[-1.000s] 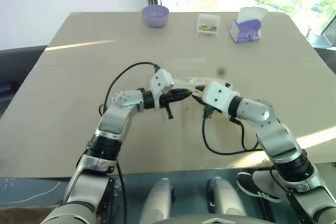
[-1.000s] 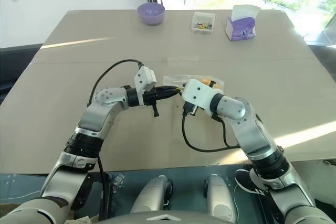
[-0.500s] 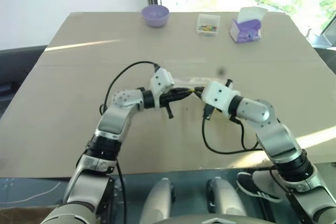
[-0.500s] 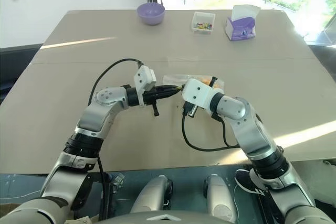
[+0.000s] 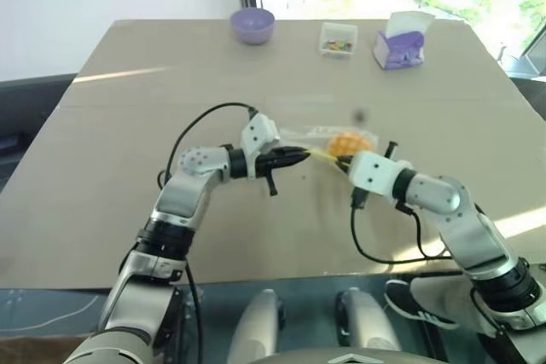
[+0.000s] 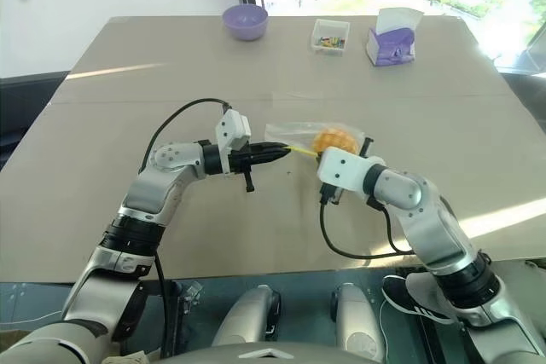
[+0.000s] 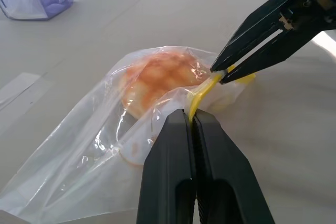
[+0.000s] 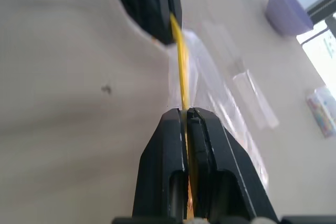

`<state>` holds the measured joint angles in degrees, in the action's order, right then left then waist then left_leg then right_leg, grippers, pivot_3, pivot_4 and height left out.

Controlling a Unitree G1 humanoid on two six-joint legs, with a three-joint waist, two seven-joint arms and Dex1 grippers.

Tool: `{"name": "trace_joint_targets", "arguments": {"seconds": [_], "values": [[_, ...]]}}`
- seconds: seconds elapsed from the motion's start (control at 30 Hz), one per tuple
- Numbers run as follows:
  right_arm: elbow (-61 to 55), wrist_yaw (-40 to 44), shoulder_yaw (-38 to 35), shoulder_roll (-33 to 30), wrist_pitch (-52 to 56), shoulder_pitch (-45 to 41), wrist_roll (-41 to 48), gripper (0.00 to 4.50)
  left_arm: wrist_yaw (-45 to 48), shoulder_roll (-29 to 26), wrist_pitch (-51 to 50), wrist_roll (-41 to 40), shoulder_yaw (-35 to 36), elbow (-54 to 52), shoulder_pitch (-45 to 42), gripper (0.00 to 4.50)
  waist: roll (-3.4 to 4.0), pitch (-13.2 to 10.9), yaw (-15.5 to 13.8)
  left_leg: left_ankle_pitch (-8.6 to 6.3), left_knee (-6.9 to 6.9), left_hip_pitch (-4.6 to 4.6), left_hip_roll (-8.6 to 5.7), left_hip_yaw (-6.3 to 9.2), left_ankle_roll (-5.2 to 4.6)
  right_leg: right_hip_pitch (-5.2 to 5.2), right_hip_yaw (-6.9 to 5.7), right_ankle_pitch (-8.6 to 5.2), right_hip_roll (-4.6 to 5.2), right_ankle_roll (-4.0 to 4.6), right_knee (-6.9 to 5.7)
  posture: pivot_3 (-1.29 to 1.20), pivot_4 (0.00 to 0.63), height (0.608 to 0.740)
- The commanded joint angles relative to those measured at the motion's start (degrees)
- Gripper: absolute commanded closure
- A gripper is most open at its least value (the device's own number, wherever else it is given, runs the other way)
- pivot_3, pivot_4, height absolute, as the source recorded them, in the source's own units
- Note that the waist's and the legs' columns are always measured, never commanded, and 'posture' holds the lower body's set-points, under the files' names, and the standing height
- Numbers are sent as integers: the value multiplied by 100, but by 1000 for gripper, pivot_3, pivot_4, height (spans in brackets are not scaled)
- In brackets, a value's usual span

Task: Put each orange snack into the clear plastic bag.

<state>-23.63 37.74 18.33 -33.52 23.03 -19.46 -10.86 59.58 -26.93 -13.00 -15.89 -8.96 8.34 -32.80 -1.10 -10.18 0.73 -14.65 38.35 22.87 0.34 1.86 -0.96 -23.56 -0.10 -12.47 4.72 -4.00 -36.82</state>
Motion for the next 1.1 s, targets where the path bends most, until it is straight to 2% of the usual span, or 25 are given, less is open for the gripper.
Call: {"name": "trace_joint_targets", "arguments": {"seconds": [0.03,0.33,0.73,0.9,0.93,0.97,1.07,1.1], "values": [[-132,-69,-516,-303,112,315,-84,4461,-24,-161,185,-88,375,-32,-56,4500,0,0,1,0,0,0,0,0,0,0,0,0,0,0,0,0,150,737],[-167,-149,-883,-672,50,970,-118,4461,0,-198,215,-102,365,-50,-23,4500,0,0,-4,0,0,0,0,-1,0,1,0,0,0,0,0,0,150,737],[-65,-218,-1033,-730,-52,1035,-126,4461,5,-202,201,-112,360,-69,-27,4500,0,0,-4,0,0,0,0,-1,0,1,0,0,0,0,0,0,150,737],[-143,-62,-1029,-652,22,1081,145,4461,-51,-147,164,-121,354,-86,-32,4500,0,0,-5,0,0,0,0,-1,0,1,1,0,0,0,0,0,150,737],[-151,-73,-1026,-592,10,1099,204,3814,-65,-130,162,-122,349,-86,-33,4500,-1,0,-6,0,0,0,0,-1,0,1,1,0,0,0,0,0,150,737],[-155,-116,-1022,-534,-12,1112,222,3408,-72,-119,161,-123,349,-87,-33,4500,-1,0,-6,0,0,0,0,0,0,1,0,0,0,0,0,0,150,737],[-167,-227,-1002,-452,-36,1162,174,2430,-59,-97,142,-118,379,-89,-29,4500,-1,0,-2,0,0,-1,0,-1,0,1,1,0,0,0,0,0,150,737],[-185,-218,-1004,-441,-33,1198,188,2430,-59,-91,128,-125,389,-90,-32,4500,-1,0,-3,0,0,-1,0,-1,0,1,1,0,0,0,0,0,150,737]]}}
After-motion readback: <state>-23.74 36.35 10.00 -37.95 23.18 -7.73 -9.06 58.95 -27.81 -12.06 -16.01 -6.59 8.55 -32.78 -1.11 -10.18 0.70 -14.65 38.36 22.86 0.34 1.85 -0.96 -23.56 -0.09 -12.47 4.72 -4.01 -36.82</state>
